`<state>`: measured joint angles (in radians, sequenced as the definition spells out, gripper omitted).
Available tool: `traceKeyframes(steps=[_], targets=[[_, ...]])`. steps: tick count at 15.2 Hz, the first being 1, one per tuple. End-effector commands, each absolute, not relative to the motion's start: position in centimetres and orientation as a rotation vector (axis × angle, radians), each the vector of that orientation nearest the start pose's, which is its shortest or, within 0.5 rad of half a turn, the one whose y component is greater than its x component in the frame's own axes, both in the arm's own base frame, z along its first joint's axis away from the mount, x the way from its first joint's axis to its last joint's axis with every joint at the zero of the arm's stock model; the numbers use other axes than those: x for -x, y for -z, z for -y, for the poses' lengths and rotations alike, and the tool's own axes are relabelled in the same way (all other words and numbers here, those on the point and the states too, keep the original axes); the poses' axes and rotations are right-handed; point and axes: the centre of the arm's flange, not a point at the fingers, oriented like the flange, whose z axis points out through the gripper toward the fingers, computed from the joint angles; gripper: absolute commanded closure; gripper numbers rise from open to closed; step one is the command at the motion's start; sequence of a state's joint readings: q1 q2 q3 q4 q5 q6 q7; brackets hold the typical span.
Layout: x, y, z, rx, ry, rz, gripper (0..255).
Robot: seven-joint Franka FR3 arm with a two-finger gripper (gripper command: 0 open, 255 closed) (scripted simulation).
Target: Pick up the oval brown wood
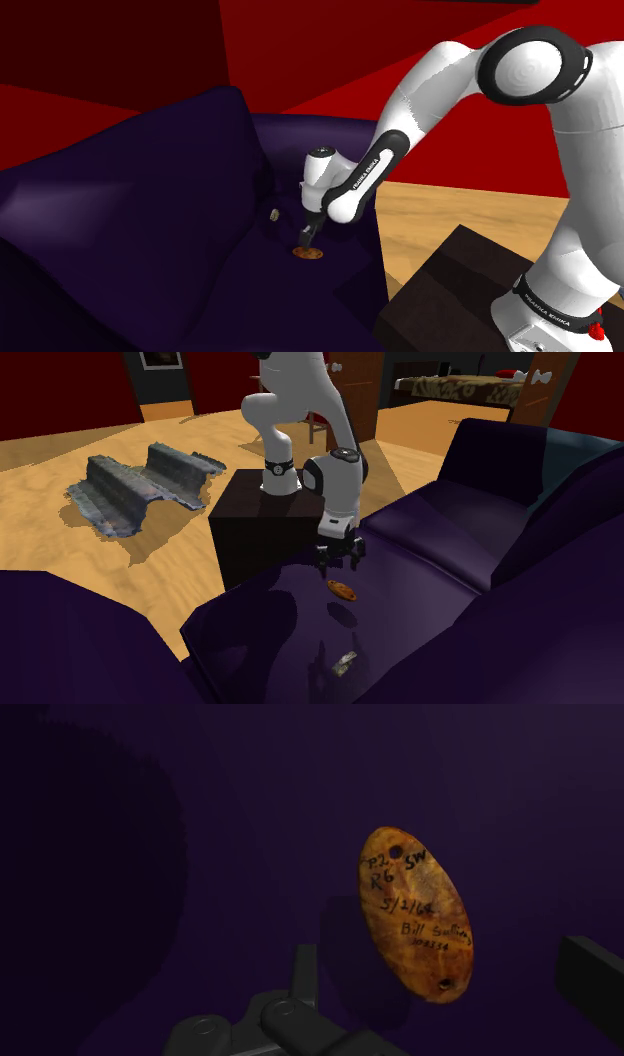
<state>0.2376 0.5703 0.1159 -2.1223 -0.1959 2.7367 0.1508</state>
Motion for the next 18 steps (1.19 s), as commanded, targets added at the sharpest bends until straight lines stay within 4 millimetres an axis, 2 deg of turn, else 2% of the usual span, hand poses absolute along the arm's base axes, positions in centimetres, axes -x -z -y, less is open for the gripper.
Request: traceKeyframes(steps=[1, 8, 10, 11, 18], targets=[[-53.9, -12.6, -21.5, 3.095, 0.082, 0.585, 0], [-53.9, -8.9, -21.5, 3.095, 0.082, 0.585, 0], [-53.9, -8.6, -21.5, 3.095, 0.082, 0.585, 0], [-53.9, -8.6, -21.6, 3.095, 0.082, 0.585, 255], [-53.9, -8.6, -21.7, 3.095, 0.082, 0.585, 255]])
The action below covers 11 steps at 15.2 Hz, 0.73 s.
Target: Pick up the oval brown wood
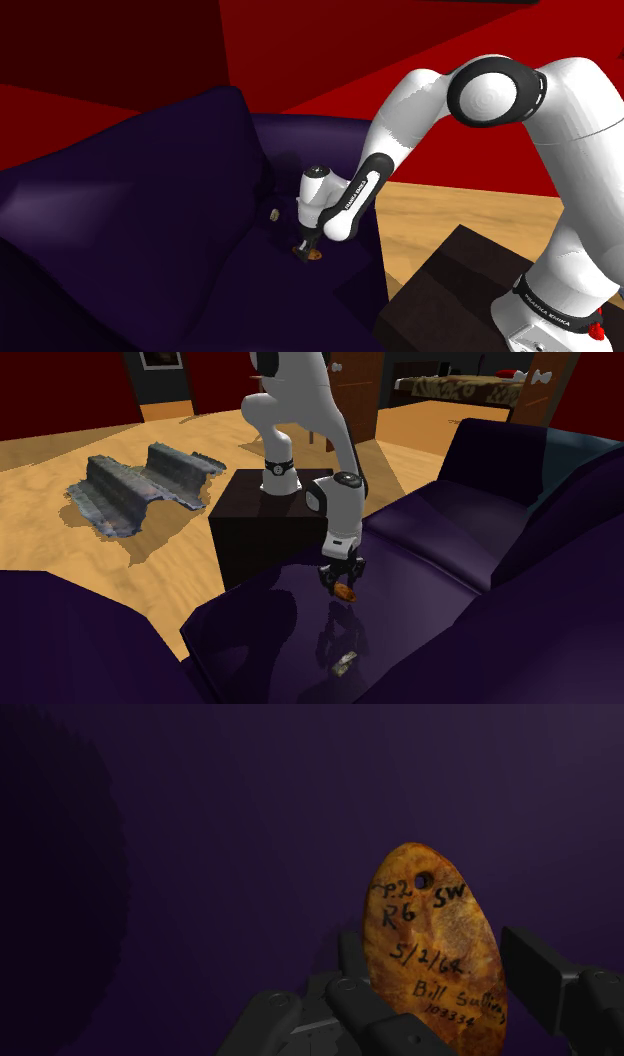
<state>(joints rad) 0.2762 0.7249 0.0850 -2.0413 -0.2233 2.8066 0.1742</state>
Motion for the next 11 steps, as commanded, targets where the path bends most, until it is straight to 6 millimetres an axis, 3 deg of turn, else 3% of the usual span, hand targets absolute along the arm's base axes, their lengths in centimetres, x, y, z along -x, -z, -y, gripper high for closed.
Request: traceKeyframes(steps=[1, 11], targets=[[-53.9, -8.6, -21.7, 3.095, 0.082, 0.585, 255], [-53.9, -13.3, -21.5, 3.095, 0.082, 0.585, 255]])
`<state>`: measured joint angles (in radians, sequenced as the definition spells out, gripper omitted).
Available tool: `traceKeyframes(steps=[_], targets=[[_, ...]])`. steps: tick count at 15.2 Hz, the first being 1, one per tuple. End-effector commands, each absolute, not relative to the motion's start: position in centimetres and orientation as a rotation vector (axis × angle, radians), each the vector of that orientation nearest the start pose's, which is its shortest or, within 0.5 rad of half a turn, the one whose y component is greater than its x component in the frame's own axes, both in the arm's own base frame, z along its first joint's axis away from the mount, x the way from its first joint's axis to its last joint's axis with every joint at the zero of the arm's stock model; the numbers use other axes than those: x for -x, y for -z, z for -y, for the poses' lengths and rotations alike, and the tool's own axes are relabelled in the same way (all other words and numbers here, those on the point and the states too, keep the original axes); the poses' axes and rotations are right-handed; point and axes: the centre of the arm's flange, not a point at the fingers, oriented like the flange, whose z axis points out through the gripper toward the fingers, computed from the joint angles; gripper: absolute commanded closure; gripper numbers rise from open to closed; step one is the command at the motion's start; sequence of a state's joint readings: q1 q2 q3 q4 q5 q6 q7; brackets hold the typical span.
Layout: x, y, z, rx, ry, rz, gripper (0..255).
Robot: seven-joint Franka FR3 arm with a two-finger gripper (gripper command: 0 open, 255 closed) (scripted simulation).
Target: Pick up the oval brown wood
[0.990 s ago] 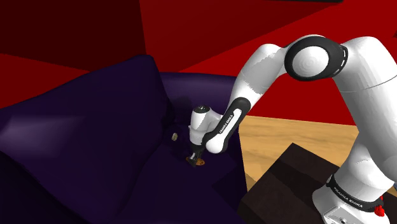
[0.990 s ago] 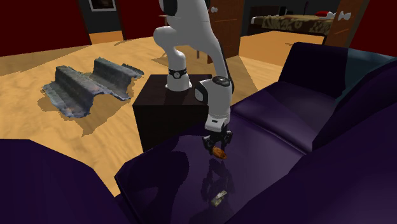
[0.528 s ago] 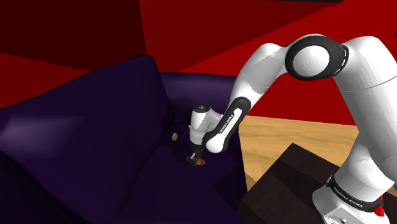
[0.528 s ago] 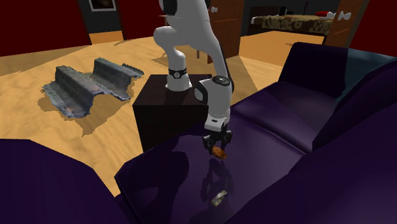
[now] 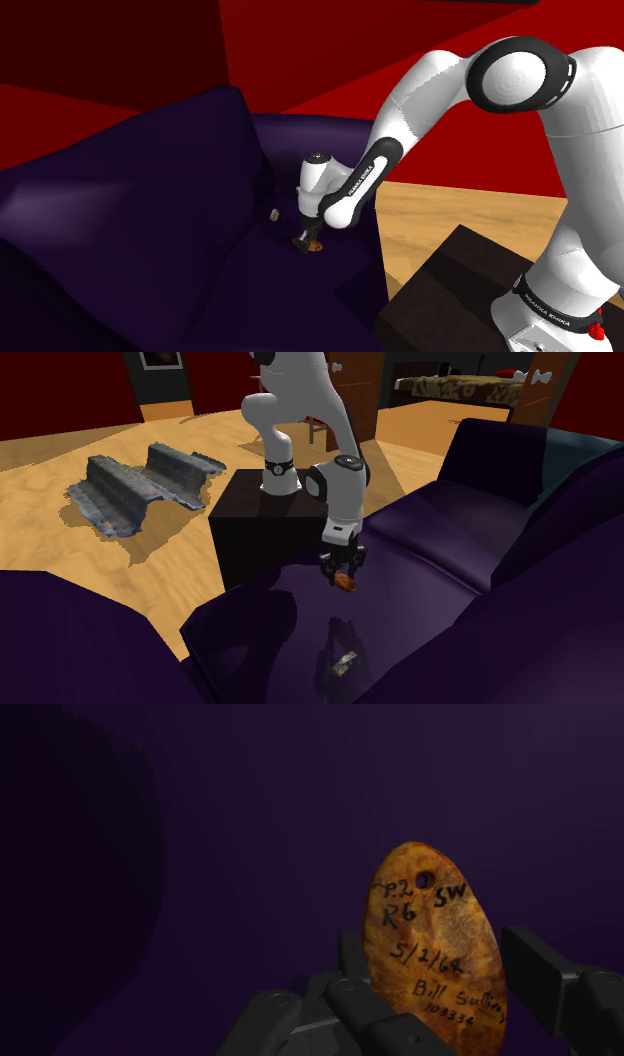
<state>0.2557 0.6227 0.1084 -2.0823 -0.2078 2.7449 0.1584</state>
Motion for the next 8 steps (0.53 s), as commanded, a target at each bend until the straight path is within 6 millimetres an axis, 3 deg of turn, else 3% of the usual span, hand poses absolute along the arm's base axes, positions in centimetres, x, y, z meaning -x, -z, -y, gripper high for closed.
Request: traceKeyframes(steps=[1, 6, 8], targets=[[-53.9, -13.8, -21.5, 3.095, 0.082, 0.585, 255], [-53.9, -16.5, -21.5, 3.095, 0.082, 0.585, 255], [-53.9, -16.6, -21.5, 3.095, 0.082, 0.585, 255]])
